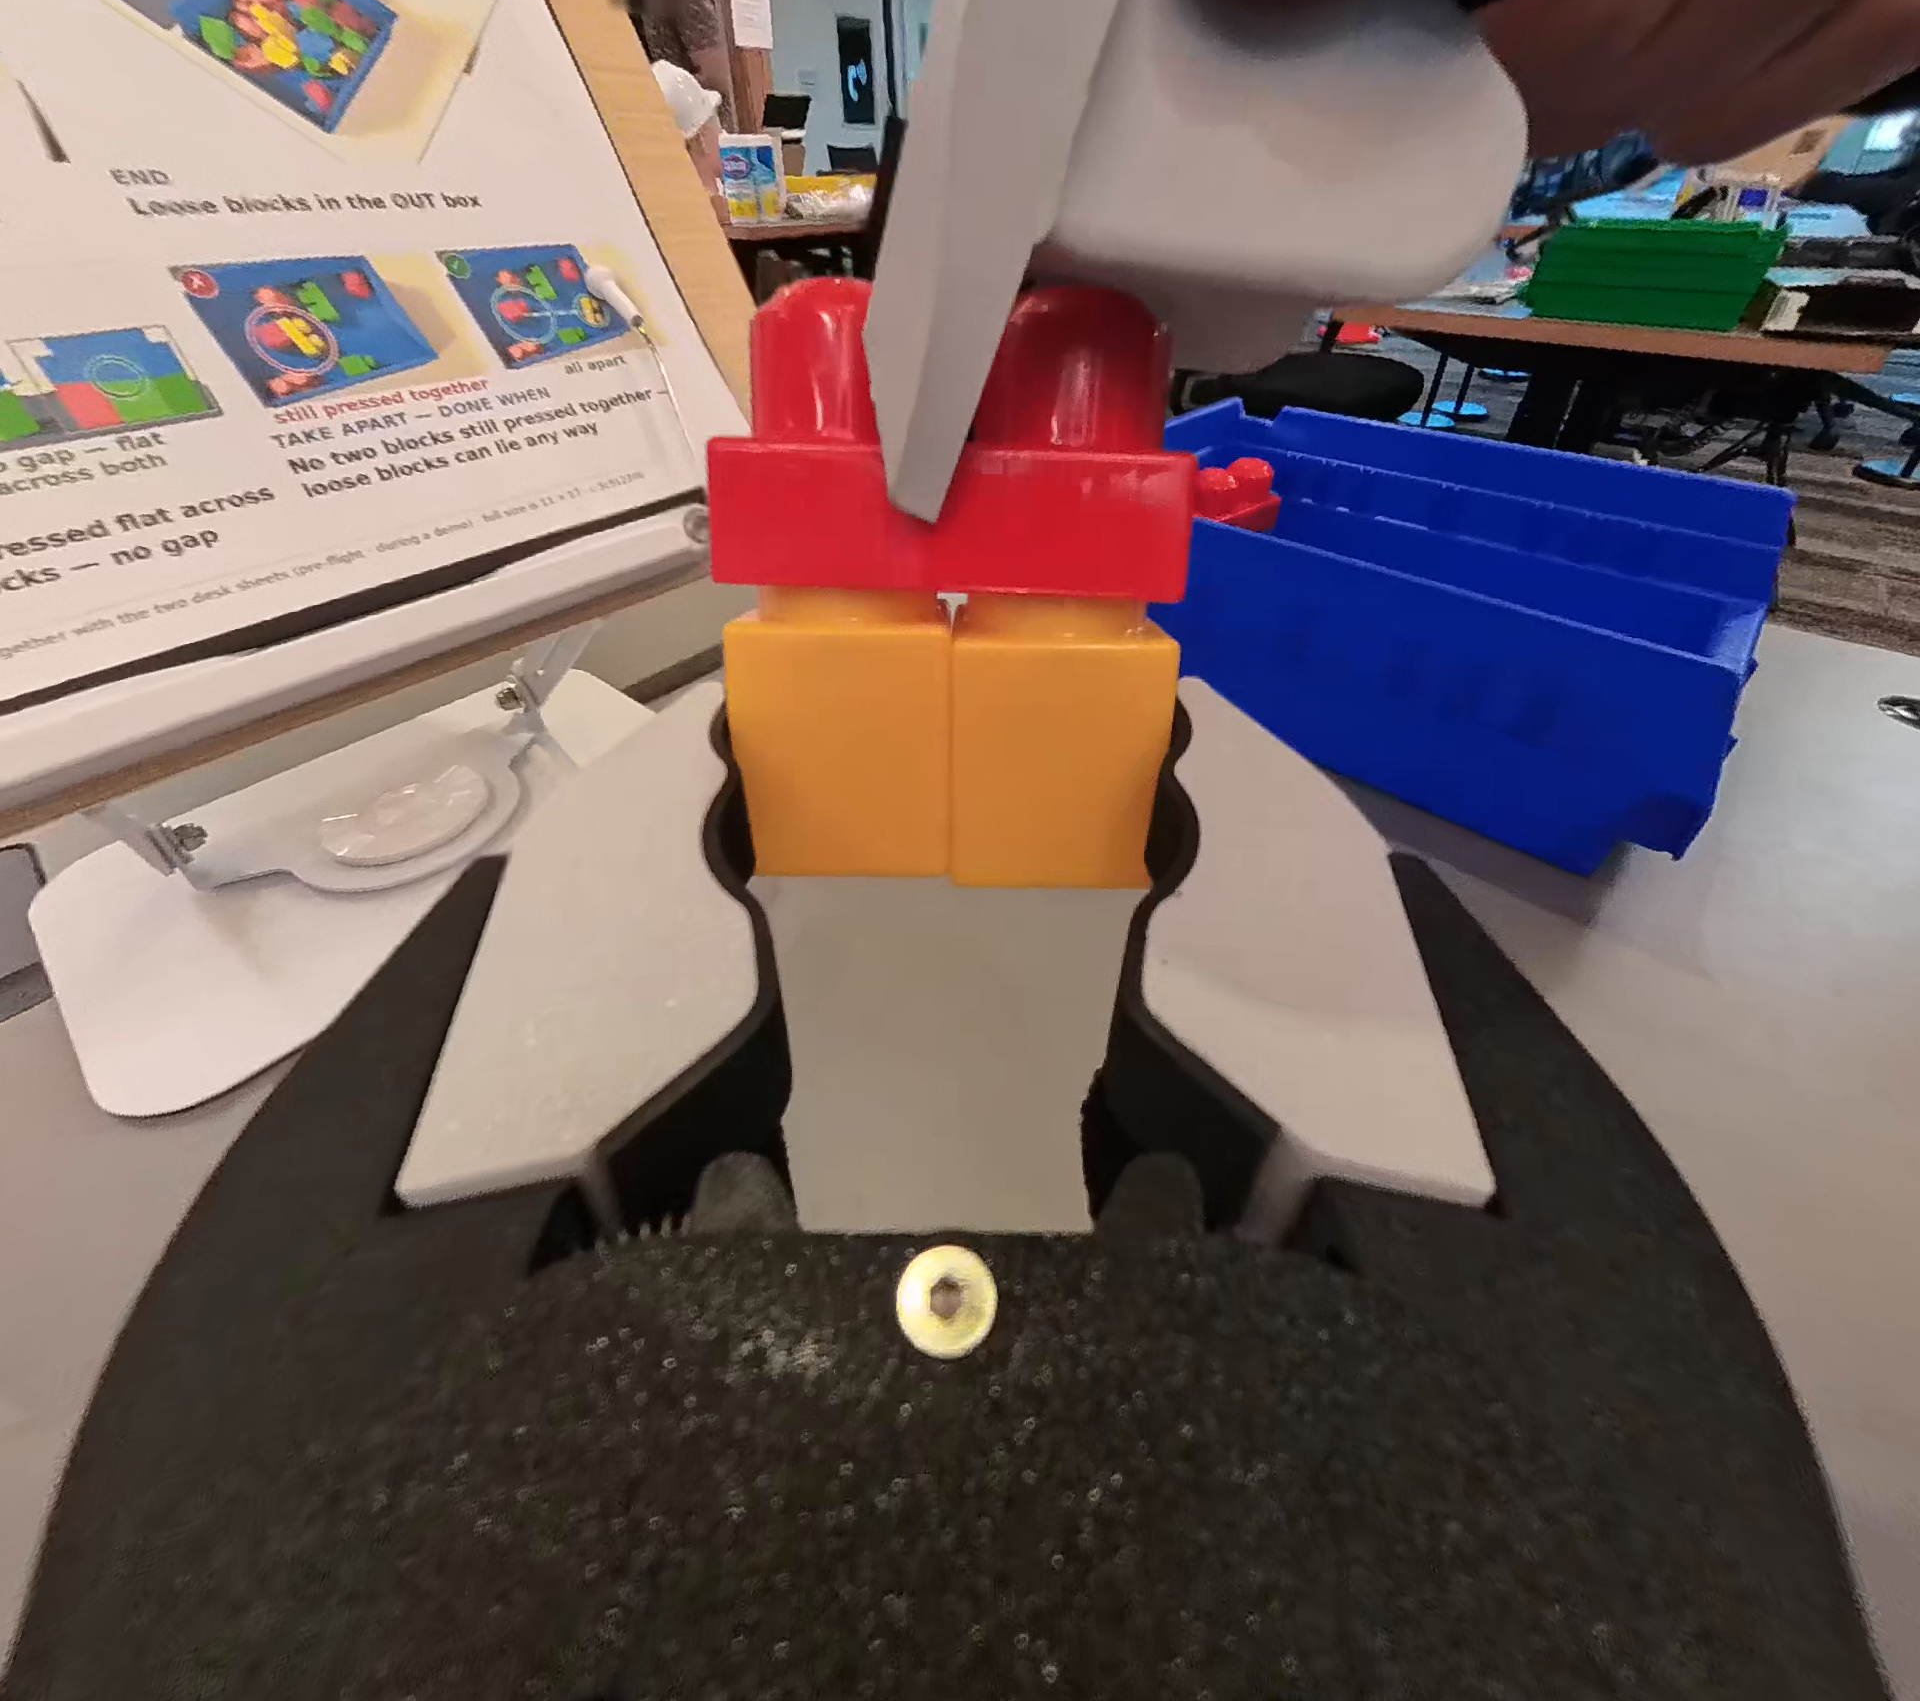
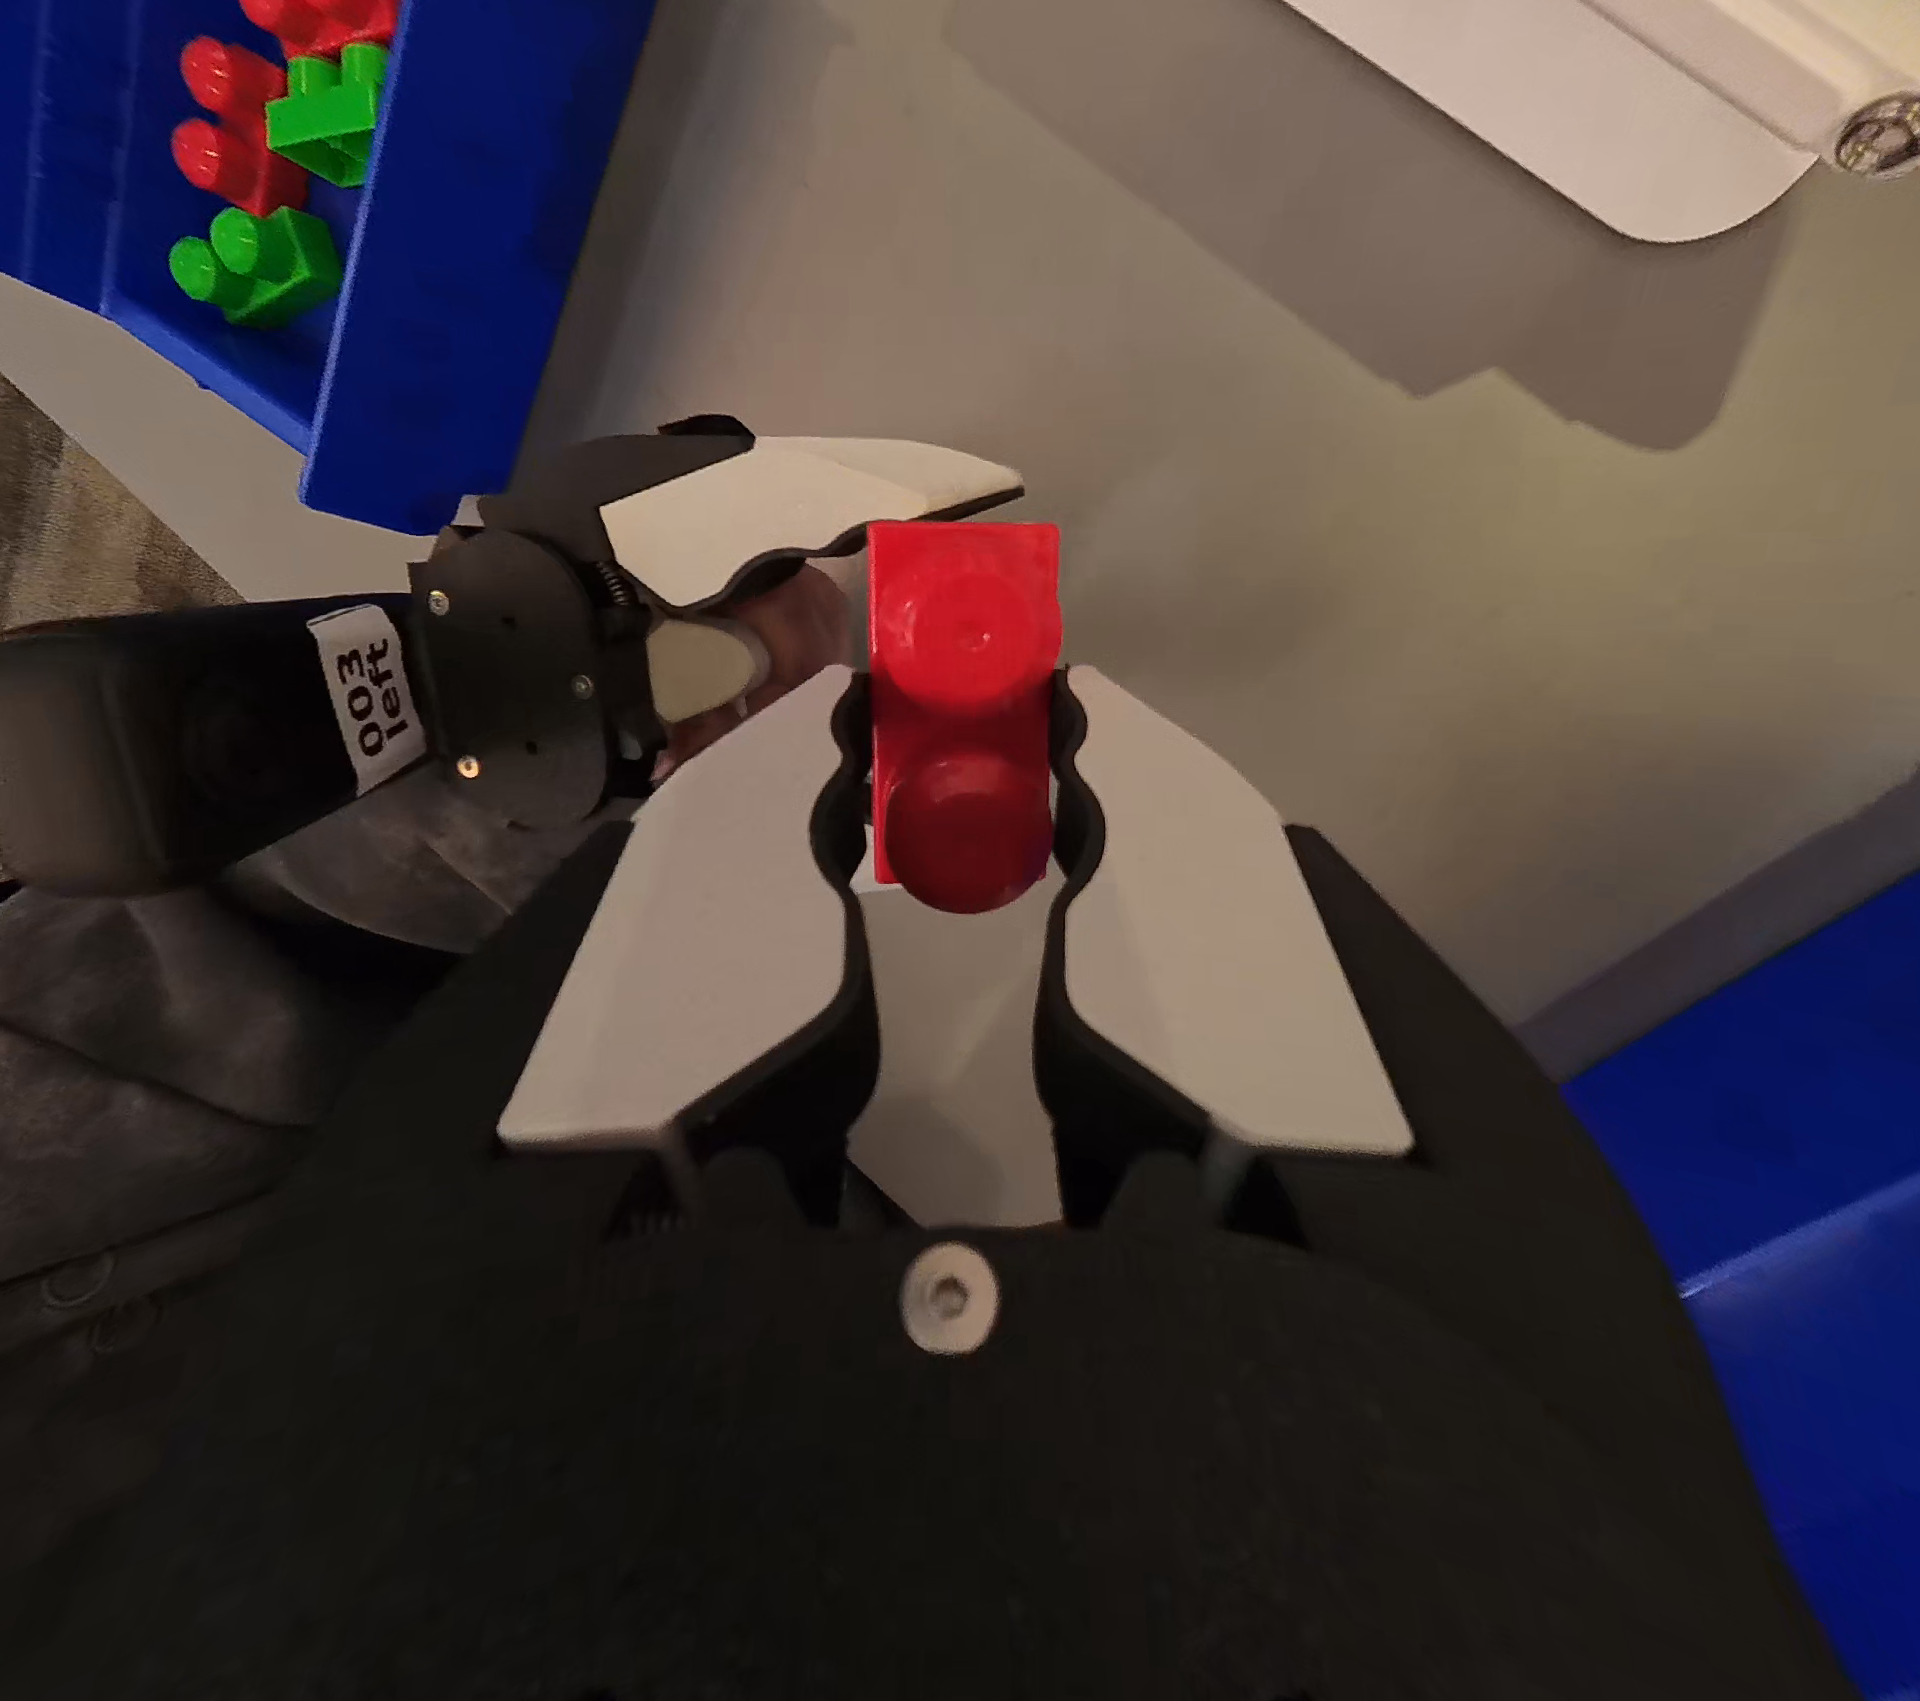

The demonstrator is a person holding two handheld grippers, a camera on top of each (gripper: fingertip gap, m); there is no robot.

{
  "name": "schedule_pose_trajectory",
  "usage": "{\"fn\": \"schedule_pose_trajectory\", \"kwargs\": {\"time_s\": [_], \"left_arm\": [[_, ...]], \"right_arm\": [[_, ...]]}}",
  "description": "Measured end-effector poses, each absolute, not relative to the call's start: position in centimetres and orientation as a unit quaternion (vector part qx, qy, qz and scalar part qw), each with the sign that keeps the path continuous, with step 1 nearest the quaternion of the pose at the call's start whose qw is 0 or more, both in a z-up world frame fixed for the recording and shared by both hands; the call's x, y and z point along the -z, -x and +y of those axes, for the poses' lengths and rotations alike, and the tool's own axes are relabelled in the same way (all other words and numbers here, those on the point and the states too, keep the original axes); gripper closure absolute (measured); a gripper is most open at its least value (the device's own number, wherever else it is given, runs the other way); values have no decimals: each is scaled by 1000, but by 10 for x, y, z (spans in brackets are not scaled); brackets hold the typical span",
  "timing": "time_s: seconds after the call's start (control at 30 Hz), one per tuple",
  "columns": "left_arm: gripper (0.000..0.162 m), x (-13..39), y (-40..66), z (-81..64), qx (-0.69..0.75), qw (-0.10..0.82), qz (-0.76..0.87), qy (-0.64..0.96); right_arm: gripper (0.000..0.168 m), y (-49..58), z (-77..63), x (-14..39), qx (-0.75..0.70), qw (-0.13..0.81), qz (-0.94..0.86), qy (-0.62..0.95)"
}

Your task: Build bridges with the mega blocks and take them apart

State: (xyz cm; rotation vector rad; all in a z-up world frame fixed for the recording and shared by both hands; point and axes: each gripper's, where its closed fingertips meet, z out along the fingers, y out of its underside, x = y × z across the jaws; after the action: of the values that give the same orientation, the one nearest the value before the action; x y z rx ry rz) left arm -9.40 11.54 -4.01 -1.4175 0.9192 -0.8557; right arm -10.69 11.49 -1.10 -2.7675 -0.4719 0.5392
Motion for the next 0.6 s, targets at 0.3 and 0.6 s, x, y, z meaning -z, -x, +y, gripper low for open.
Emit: {"fn": "schedule_pose_trajectory", "kwargs": {"time_s": [0.3,0.6], "left_arm": [[88,49,88,111,345,577,421,609],[88,22,101,109,413,579,414,568]], "right_arm": [[135,100,110,23,-182,130,-168,960],[103,89,121,-63,-440,317,-105,833]]}}
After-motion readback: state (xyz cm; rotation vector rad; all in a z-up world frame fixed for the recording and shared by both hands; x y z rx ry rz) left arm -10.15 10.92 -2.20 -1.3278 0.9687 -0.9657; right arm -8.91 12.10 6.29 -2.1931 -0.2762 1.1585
